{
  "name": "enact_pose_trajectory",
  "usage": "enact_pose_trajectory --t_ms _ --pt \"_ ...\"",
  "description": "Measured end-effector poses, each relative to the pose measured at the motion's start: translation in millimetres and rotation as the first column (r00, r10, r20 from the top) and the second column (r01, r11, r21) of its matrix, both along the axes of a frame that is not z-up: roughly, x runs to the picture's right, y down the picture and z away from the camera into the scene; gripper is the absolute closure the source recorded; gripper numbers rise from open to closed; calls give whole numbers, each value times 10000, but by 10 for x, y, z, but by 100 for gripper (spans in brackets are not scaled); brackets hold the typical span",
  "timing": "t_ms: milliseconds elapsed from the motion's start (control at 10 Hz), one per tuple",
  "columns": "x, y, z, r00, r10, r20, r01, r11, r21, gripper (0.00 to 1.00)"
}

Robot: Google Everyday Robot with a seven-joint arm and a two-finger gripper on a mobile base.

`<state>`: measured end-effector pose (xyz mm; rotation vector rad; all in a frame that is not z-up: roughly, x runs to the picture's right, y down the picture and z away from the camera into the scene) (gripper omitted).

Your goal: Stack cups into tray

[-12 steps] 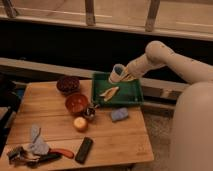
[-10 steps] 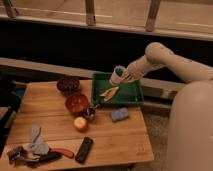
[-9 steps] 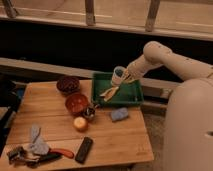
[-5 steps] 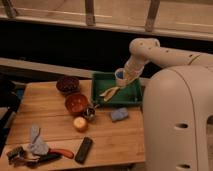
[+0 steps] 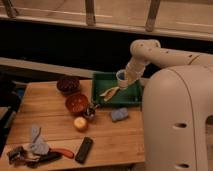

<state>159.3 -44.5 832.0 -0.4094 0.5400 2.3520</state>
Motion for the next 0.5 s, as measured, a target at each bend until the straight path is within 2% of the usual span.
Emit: enact_pose_trajectory --t_ms 200,500 --pt "55 98 96 9995 252 -175 -256 9994 -250 100" --pt "441 422 392 9921 971 -801 -1033 9916 -773 100"
